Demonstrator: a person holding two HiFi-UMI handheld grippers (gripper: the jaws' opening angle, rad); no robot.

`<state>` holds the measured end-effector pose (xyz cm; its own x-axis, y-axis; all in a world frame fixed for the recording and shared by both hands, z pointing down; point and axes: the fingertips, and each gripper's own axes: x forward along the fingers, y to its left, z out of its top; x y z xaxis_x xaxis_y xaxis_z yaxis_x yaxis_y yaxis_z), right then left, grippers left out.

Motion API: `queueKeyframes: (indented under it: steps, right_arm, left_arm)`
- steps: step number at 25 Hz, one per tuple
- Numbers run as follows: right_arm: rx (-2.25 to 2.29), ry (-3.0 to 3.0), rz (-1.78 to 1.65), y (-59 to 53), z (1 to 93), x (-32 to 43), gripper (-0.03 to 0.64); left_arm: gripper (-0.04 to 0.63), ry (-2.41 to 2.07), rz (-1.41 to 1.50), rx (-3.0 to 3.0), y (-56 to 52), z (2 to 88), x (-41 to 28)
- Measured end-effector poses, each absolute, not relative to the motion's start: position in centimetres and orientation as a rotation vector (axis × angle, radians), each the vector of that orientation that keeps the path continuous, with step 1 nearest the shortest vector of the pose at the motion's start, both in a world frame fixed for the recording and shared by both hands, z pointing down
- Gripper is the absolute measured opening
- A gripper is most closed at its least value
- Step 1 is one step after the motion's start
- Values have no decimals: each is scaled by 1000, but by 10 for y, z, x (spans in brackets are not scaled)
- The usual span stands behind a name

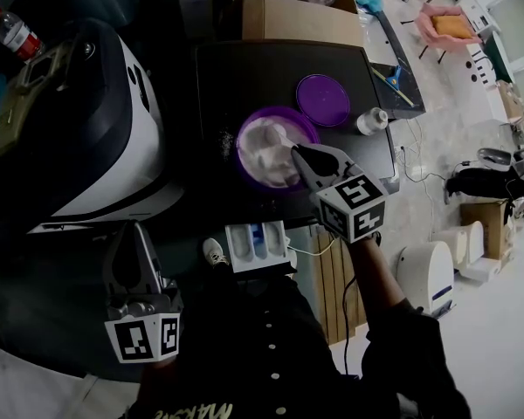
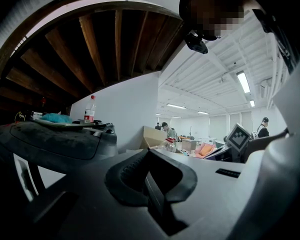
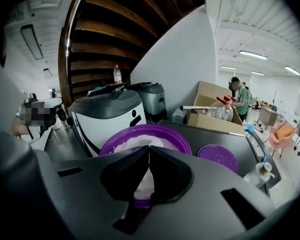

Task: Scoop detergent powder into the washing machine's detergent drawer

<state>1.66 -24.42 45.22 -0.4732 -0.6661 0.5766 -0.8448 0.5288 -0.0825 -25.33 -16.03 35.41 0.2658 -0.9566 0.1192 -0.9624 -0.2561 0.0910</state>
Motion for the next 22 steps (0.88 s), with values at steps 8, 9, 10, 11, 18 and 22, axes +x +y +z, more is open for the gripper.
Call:
queueKeyframes:
  steps: [8, 9, 10, 11, 18, 22]
  right_arm:
    - [1368, -2459, 1011, -243, 442, 33, 31]
    - [1373, -2478, 1054, -242, 440, 34, 31]
    - [1377, -2494, 1084, -241, 437, 35, 31]
    - [1379, -2508, 1102, -240, 434, 36, 31]
    - [1369, -2597, 1154, -224, 409, 42, 31]
    - [1353, -2655, 1201, -212, 392, 47, 31]
  left_arm:
    - [14, -1828, 35, 2394, -159, 345, -252]
    - [14, -1830, 32, 2398, -159, 343, -251]
    - [14, -1831, 27, 2402, -158, 341, -250]
    - [14, -1832, 23, 2407, -157, 339, -248]
    - [14, -1843, -9, 2444, -151, 321, -237]
    - [14, -1851, -30, 2466, -146, 310, -229]
